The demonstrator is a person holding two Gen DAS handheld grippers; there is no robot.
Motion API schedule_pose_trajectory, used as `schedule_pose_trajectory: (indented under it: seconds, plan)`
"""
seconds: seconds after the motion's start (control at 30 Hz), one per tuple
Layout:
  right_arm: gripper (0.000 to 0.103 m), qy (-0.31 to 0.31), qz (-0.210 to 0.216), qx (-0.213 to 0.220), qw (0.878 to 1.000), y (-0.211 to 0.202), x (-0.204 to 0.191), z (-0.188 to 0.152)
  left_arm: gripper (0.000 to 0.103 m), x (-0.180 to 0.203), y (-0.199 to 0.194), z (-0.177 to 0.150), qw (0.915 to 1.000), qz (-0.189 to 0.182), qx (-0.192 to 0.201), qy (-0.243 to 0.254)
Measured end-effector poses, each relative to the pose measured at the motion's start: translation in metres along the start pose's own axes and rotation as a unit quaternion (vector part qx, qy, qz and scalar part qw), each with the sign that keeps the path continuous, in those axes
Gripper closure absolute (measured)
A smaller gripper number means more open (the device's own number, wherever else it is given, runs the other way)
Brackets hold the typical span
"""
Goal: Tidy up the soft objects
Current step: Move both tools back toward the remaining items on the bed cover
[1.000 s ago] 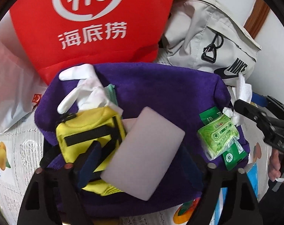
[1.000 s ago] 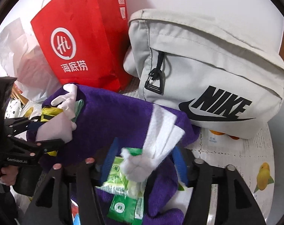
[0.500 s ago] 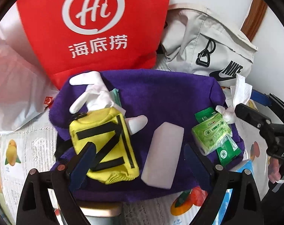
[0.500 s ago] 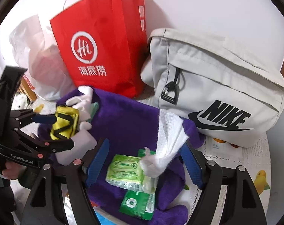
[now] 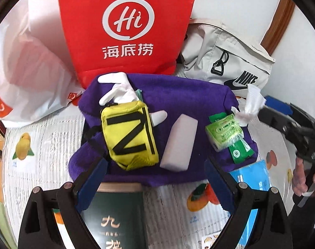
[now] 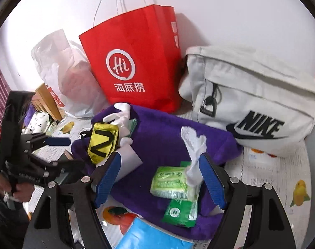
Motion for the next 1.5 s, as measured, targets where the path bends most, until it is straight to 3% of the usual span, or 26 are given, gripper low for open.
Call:
schedule_pose_trajectory:
  seconds: [0.2,0.37,0.53,0.83,0.97,1.27,1.5]
  plan:
    - [0.026,-0.010,0.023,0.013,1.000,-0.011,-0.024,0.008,0.008,-0.004,-0.010,-0.010,1.0000,0.002,0.005,-0.007]
    - [0.025,-0.033,0.001,0.015,0.999,-0.020,-0.035,0.001,0.008,-0.009,-0.017,-0.024,0.9999,0.000,0.006,-0.016]
    - [0.025,-0.009,-0.027,0.009,1.000,-0.041,-0.013,-0.031,0.008,-0.006,-0.024,-0.040,0.9998,-0.002,0.008,-0.017]
    - [0.025,0.070,-0.036,0.006,0.997,-0.078,0.017,-0.090,0.008,0.008,-0.032,-0.071,0.9998,-0.008,0.006,-0.018]
    - [0.025,0.064,-0.048,-0.001,0.997,-0.089,0.008,-0.118,0.008,0.016,-0.038,-0.091,0.9998,-0.009,0.004,-0.018]
    - [0.025,0.038,-0.030,-0.021,0.999,-0.109,-0.030,-0.185,0.008,0.043,-0.050,-0.144,0.9999,-0.013,-0.001,0.009]
    - [0.025,0.030,-0.030,-0.039,0.998,-0.111,-0.045,-0.224,0.008,0.046,-0.034,-0.183,0.9997,0.017,-0.015,0.013]
Point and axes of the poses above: each gripper's, at about its wrist camera, not at the fingertips, and y roughly the way its jaws point, x to its right, z to its top, the point moved 7 cm from there along y, roughly the way its jaws point, and after that the axes turned 8 degrees about y, right-handed, at the moved point
